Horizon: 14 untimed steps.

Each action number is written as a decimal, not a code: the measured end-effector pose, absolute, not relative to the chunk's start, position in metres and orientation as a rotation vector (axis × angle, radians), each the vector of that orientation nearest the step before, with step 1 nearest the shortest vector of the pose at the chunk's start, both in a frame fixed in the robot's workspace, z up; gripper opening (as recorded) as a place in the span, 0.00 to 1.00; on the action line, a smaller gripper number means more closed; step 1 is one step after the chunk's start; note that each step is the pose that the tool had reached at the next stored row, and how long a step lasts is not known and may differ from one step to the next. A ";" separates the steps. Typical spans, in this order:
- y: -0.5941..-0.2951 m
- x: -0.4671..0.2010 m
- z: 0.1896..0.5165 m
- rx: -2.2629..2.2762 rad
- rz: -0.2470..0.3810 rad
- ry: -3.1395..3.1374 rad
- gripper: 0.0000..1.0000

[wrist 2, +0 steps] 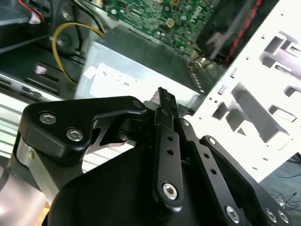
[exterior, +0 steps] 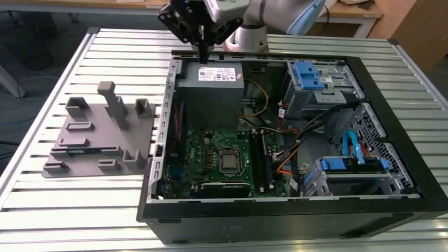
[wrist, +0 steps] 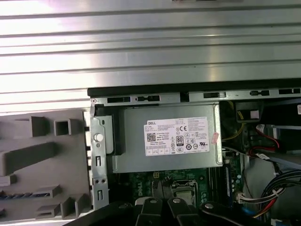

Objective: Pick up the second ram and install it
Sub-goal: 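Reach for the second ram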

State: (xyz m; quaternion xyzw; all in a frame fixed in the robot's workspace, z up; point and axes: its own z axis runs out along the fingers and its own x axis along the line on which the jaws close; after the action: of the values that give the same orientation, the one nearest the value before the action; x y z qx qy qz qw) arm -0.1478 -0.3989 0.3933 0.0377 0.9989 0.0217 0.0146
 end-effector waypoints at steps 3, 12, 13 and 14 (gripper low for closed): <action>-0.399 -0.159 0.393 0.118 0.068 3.108 0.11; -0.399 -0.184 0.393 0.118 0.068 3.106 0.11; -0.399 -0.188 0.393 0.118 0.068 3.106 0.11; -0.399 -0.192 0.393 0.118 0.068 3.106 0.11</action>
State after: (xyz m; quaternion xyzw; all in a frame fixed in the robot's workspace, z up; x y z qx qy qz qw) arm -0.1917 -0.3993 0.3933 0.0378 0.9989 0.0219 0.0164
